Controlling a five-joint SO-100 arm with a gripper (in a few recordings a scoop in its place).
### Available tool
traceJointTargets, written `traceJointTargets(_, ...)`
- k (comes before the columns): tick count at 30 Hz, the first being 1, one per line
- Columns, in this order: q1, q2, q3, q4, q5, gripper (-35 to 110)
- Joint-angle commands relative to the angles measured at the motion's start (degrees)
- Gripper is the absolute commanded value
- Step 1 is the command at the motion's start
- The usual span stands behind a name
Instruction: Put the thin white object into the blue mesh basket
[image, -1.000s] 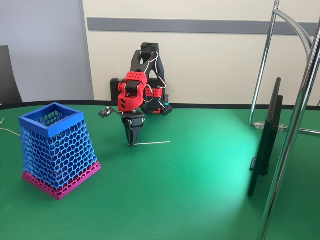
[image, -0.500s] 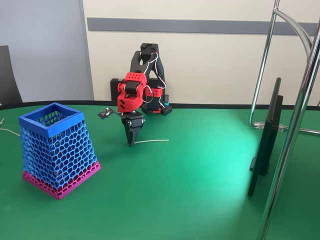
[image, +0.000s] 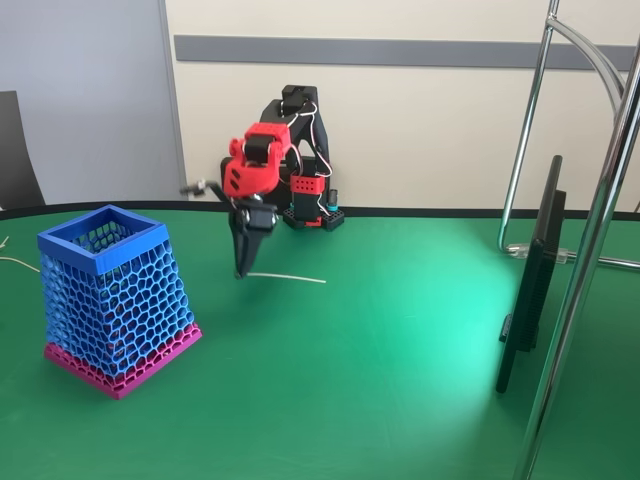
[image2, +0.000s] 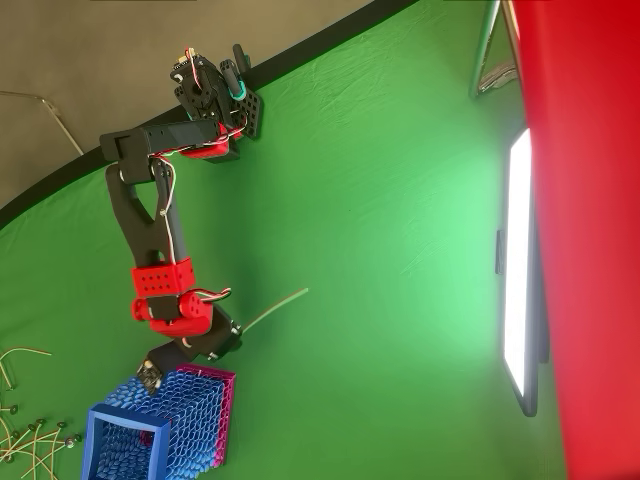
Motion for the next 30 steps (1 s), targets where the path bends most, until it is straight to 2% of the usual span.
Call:
traceJointTargets(1, 0.9, 5.3, -7.2, -2.0, -0.4, 4)
traceJointTargets(7, 3.9, 9.1, -11.9, -11.5, -6.2, 3)
traceJointTargets(14, 8.6, 11.6, -11.8, -25.9, -18.3, 3)
traceJointTargets(21, 12.5, 11.7, -11.1, -42.8, -28.7, 3)
traceJointTargets(25, 14.4, 10.5, -6.9, -56.8, -35.8, 2)
traceJointTargets(30, 16.2, 9.1, -1.8, -66.0, -42.6, 3)
